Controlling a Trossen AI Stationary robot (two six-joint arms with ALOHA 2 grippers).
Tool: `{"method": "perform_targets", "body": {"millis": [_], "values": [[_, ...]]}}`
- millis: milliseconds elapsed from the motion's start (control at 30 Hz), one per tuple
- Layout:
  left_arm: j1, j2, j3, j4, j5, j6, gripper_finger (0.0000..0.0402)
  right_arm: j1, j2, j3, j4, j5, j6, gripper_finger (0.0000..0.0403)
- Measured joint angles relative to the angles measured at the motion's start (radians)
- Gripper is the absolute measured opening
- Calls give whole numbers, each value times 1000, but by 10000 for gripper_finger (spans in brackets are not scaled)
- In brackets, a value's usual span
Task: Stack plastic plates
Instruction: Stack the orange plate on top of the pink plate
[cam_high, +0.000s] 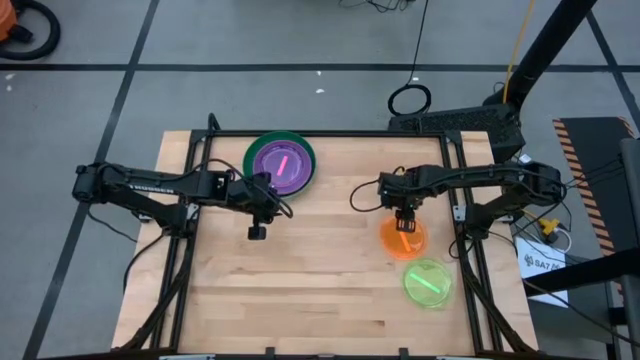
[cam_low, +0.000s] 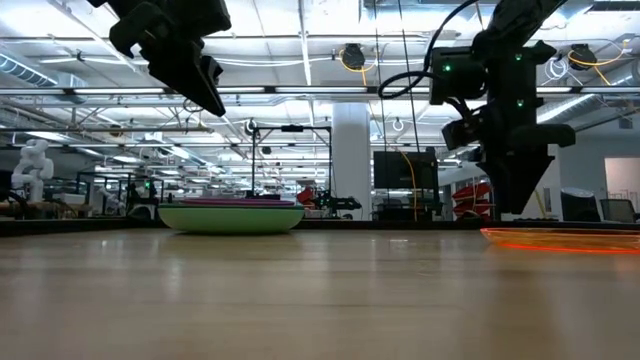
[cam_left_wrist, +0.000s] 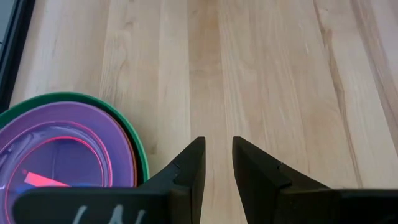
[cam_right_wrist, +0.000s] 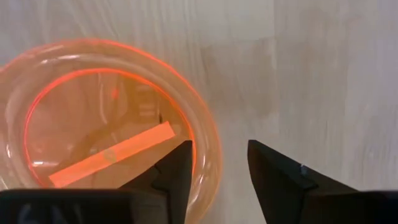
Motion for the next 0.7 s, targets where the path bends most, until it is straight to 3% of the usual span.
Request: {"method": "perform_targets", "body": {"millis": [333,700], "values": [[0,0,0,0,0,16,88,-1,14,0,40,-3,-5,144],[0,0,1,0,0,25,88,-2,111,0,82,-16,-16,144]]}}
